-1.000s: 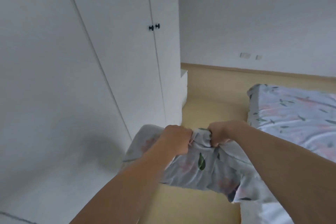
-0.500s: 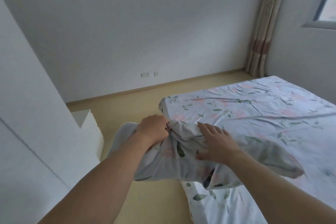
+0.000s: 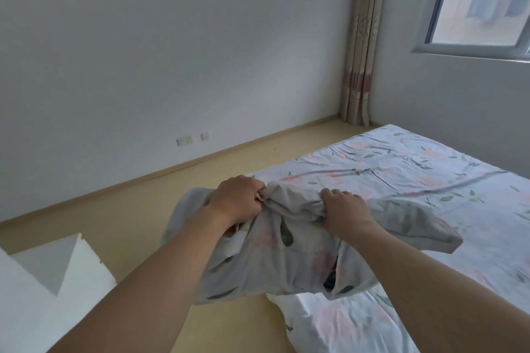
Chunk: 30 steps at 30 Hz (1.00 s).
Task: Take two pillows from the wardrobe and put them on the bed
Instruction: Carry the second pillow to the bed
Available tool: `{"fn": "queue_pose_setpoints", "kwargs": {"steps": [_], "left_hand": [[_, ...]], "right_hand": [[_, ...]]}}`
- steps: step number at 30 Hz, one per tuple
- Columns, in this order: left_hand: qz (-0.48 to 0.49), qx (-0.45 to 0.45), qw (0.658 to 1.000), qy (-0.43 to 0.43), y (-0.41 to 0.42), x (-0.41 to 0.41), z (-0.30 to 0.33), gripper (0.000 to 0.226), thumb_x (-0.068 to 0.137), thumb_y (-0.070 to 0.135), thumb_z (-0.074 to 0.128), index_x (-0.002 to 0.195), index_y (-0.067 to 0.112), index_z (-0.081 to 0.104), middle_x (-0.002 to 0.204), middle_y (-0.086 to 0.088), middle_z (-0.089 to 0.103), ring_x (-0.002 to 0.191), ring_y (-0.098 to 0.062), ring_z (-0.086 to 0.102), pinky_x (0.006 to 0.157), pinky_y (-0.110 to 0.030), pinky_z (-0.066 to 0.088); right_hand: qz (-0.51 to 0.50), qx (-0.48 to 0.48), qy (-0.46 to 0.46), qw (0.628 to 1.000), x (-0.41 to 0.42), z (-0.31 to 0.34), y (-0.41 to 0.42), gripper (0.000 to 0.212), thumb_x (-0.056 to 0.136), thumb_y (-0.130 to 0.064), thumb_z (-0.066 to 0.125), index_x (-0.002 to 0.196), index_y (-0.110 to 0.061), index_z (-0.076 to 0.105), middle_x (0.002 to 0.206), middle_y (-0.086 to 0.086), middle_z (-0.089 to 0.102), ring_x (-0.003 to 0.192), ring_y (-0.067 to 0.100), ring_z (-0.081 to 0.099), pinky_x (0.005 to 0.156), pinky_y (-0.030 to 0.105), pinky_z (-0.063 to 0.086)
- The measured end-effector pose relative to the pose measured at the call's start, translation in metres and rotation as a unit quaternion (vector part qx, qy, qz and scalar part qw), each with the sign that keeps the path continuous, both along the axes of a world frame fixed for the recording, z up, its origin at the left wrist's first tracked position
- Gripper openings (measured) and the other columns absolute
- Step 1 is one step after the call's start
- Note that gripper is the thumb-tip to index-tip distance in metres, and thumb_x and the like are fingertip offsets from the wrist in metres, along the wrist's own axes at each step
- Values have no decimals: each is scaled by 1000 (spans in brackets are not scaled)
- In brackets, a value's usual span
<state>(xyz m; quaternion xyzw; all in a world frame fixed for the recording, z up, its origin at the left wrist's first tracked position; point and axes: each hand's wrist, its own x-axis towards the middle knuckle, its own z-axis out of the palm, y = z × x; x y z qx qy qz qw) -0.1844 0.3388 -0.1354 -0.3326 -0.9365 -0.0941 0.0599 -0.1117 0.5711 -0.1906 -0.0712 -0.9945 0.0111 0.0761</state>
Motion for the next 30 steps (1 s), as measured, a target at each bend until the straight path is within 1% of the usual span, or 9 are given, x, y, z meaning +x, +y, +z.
{"fn": "queue_pose_setpoints", "kwargs": {"steps": [3,6,10,13,17,22,25,28,30], "left_hand": [[-24,-41,999,16,-8,-61,-3,18,68,14,51,60,23,38,62,4,47,61,-21,48,54,-28,31],[-16,-73,997,13,-15,-131,-9,21,71,17,51,57,26,37,62,8,48,59,-16,46,54,-28,31],[13,-91,996,12,-22,-227,-22,18,73,18,51,59,27,43,66,8,51,61,-17,49,57,-29,34],[17,-113,993,9,-19,-291,-24,8,72,18,51,67,24,53,68,6,54,64,-19,52,58,-29,37],[5,-144,989,32,-21,-373,-22,11,75,18,50,67,25,49,70,4,53,65,-21,51,60,-30,38],[10,-144,989,27,-44,-482,-22,13,74,18,51,65,26,46,69,5,50,66,-21,52,61,-30,40],[7,-150,988,35,-65,-563,-23,17,74,18,50,62,26,41,69,4,48,63,-21,48,60,-30,37],[-18,-163,984,63,-89,-635,-27,6,76,17,49,74,22,51,79,1,59,66,-22,51,60,-30,37],[-30,-181,981,69,-104,-677,-28,10,79,15,48,84,20,56,88,-2,64,75,-25,60,61,-31,39]], "right_hand": [[-3,-11,-14,1000,-54,-1,-9,7,82,-18,51,87,-20,47,98,3,65,92,27,62,71,31,39],[-6,-16,-36,999,-115,-1,-16,8,79,-15,51,77,-20,45,86,3,64,80,27,62,63,28,36],[11,-20,-65,998,-205,2,-25,15,77,-15,53,65,-19,45,67,-2,49,72,26,59,59,27,37],[9,-35,-78,996,-268,4,-25,13,76,-12,53,65,-18,47,70,2,54,71,27,58,60,27,39],[5,-57,-72,996,-350,5,-25,25,77,-11,52,59,-20,37,63,-3,46,66,25,51,51,25,31],[18,-51,-44,998,-456,4,-41,10,79,-15,52,70,-17,47,78,2,58,78,27,58,60,28,38],[2,-61,-31,998,-541,4,-62,16,77,-15,51,65,-20,42,75,1,56,76,27,59,59,28,38],[-21,-73,-23,997,-619,5,-88,18,76,-14,52,62,-20,42,78,3,62,76,28,60,59,28,38],[-30,-78,-22,996,-665,7,-103,15,75,-14,52,63,-19,45,77,3,63,75,27,61,59,27,40]]}}
